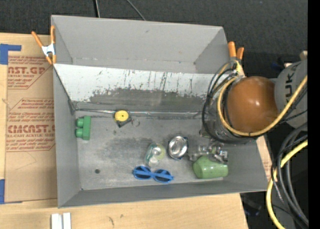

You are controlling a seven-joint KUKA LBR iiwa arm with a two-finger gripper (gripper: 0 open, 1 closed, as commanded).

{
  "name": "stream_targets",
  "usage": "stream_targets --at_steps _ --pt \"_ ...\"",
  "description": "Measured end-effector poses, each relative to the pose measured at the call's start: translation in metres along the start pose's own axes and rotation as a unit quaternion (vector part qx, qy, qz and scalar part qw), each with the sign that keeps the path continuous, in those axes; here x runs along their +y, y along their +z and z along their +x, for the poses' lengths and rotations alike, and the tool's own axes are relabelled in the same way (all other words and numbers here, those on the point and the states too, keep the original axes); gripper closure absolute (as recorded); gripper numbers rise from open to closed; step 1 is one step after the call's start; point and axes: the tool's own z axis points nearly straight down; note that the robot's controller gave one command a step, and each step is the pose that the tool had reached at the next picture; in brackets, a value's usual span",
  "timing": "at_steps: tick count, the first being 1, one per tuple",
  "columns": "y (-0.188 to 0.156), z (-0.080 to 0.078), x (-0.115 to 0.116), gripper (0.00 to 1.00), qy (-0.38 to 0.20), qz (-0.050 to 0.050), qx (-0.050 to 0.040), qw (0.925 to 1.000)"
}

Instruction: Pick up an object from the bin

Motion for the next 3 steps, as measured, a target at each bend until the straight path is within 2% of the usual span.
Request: stream_targets --at_steps 1,3 --pt "-0.0008 0.0074 0.0014 1.00 0.001 0.002 -0.0048 1.0000" --pt "-0.0013 0.0065 0.0008 1.00 0.000 0.003 -0.0045 1.0000"
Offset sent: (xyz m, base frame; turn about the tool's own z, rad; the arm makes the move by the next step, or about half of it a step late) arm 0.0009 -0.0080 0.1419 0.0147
